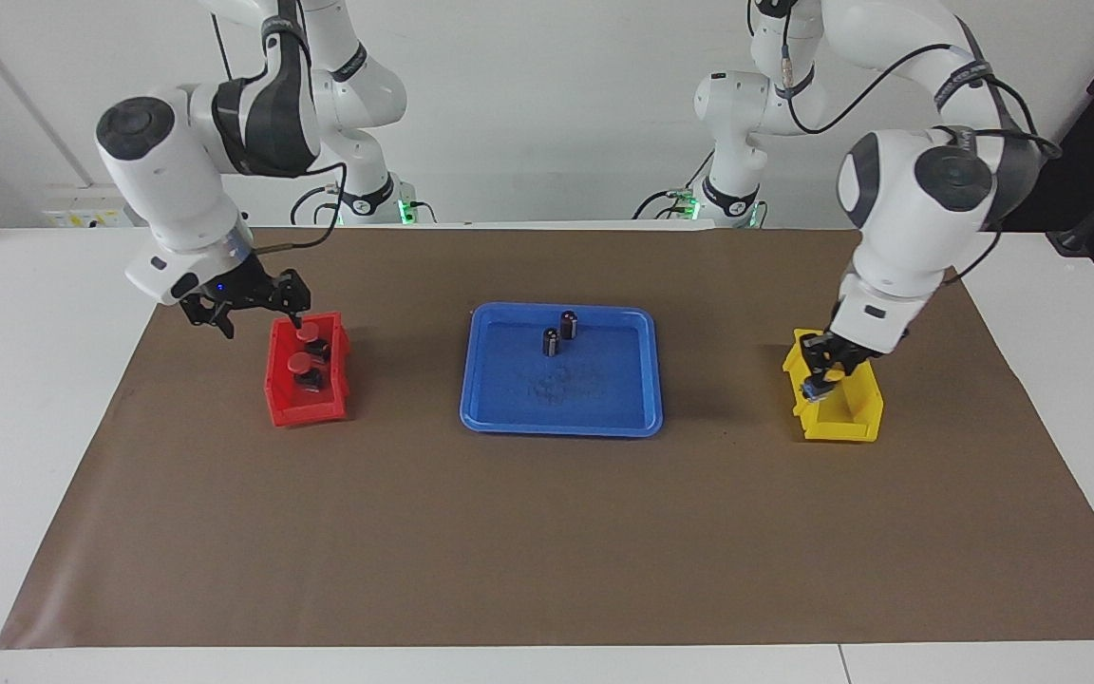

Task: Sort red and yellow buttons by color
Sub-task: 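Drop the yellow button into the yellow bin while the right gripper withdraws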

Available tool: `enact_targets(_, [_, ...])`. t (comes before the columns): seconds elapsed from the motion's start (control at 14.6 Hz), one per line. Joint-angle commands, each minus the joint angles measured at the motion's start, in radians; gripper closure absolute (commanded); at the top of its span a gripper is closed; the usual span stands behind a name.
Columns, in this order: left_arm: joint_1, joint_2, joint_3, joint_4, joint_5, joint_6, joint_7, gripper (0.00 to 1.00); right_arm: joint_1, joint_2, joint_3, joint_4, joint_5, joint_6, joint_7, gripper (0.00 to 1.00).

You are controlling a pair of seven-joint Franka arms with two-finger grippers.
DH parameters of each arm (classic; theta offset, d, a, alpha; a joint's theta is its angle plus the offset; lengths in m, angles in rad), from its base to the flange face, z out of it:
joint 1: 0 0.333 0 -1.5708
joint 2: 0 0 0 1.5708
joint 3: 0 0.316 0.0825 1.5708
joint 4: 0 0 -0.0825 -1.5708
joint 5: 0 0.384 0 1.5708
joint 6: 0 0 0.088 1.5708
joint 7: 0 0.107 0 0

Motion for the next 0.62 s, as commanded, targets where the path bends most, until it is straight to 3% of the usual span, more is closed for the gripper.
enact_targets(0.0, [0.032, -0.016, -0.014, -0.070, 0.017, 0.091, 0.026, 0.98, -0.030, 0.017, 0.010, 0.151, 0.016, -0.133, -0.005, 0.00])
enact_targets(0.27, [0.019, -0.028, -0.014, -0.132, 0.017, 0.131, 0.026, 0.99, -0.068, 0.040, -0.005, 0.197, 0.016, -0.161, 0.013, 0.00])
enact_targets(0.55, [0.019, -0.063, -0.016, -0.219, 0.017, 0.185, 0.027, 0.99, -0.122, 0.023, -0.013, 0.161, 0.010, -0.167, 0.010, 0.00])
